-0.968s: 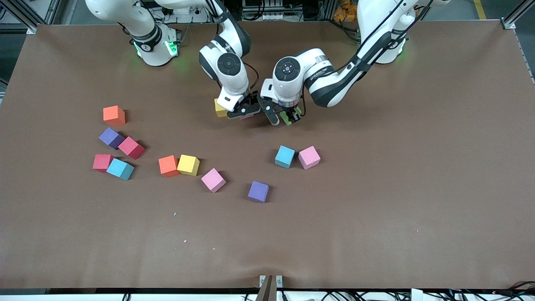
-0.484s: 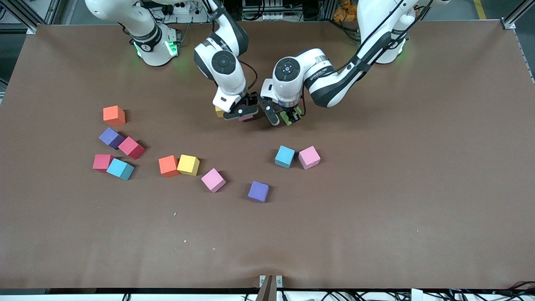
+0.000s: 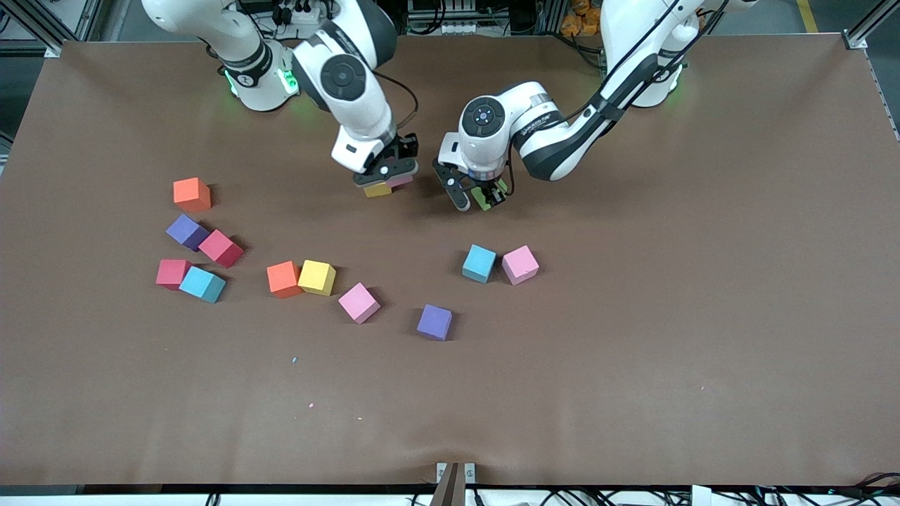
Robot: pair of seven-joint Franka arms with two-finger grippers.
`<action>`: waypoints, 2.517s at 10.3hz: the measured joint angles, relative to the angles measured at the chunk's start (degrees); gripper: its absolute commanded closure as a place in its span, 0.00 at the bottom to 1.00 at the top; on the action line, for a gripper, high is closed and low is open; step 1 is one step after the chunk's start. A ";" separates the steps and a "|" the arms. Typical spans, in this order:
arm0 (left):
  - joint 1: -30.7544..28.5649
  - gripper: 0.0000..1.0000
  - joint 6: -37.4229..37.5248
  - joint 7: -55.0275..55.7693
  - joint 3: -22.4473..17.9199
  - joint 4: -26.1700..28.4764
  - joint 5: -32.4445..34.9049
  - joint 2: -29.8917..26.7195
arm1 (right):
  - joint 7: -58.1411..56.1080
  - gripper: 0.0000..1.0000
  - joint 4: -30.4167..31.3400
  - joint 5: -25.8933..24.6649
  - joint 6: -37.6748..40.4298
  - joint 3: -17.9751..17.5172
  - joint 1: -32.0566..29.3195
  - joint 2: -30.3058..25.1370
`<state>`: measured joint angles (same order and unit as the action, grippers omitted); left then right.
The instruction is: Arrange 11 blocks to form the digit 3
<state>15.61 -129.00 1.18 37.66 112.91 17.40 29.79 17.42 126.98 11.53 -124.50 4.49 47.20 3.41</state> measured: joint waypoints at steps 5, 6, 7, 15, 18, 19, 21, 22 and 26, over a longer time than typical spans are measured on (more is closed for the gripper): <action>0.01 1.00 0.00 0.01 0.00 -0.01 0.00 0.40 | -22.80 0.93 3.08 -10.76 9.06 0.28 -7.57 -4.84; 0.05 1.00 -0.07 0.02 0.01 -0.02 0.00 0.76 | -27.25 0.93 4.08 -12.03 9.07 0.29 -8.28 -5.21; 0.14 1.00 -0.23 0.02 0.06 -0.05 0.00 1.12 | -30.87 0.93 4.93 -13.39 9.06 0.29 -8.61 -5.48; 3.96 1.00 -0.51 -8.51 0.33 -3.47 0.63 4.60 | -46.38 0.95 15.56 -18.51 -6.27 -0.82 -5.74 -5.83; 3.75 1.00 -0.51 -11.21 0.26 -3.74 0.74 4.62 | -48.93 0.95 16.84 -18.78 -9.98 -0.86 -5.07 -4.73; 3.72 1.00 -0.50 -11.26 0.22 -3.76 0.74 4.63 | -49.20 0.95 16.85 -19.25 -10.89 -0.88 -4.57 -3.86; 3.80 1.00 -0.49 -11.26 0.21 -3.76 0.74 4.95 | -49.24 0.95 16.86 -19.63 -12.57 -0.91 -3.36 -2.32; 3.75 1.00 -0.49 -11.26 0.16 -3.83 0.74 5.22 | -49.24 0.95 16.87 -19.64 -13.19 -0.91 -3.04 -1.66; 3.63 1.00 -0.49 -11.26 0.06 -4.92 0.74 6.24 | -49.41 0.95 17.64 -19.68 -15.82 -0.92 -2.31 0.42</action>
<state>19.24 -129.48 -10.08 37.72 107.99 18.14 36.03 -31.99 144.62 -8.16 -140.31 3.57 44.89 3.82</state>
